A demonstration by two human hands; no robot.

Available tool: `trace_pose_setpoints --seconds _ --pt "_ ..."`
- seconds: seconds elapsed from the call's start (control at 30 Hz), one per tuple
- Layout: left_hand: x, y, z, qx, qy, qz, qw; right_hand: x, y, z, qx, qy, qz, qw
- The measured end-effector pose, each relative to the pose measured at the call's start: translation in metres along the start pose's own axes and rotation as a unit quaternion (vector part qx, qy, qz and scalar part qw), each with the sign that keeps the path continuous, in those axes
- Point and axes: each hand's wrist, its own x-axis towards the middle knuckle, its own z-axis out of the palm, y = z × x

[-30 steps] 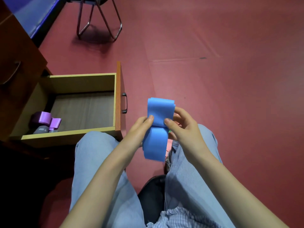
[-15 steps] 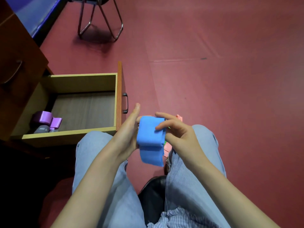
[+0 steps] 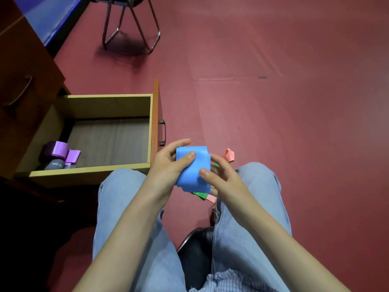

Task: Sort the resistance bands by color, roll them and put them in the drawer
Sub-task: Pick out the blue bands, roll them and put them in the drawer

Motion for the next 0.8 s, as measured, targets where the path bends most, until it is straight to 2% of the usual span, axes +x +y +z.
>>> trace_pose_setpoints --seconds 0.13,0.3,0.57,0.8 --pt "0.003 0.000 -0.003 0.005 0.008 0.036 0.999 0.001 -0.006 0.005 0.008 -0.012 0.026 1.000" --pt "0.016 -0.003 -0.017 -0.020 0.018 0.031 0.999 0.017 -0.012 0.009 0.012 -0.022 0.036 0.999" --pt "0.063 -0.002 -0.063 0.004 0.053 0.046 0.998 0.079 0.000 0.041 0.119 0.011 0.111 0.987" --pt "0.123 -0.008 -0.132 0.044 0.088 -0.006 0.995 0.165 0.010 0.089 0.013 0.016 0.101 0.995"
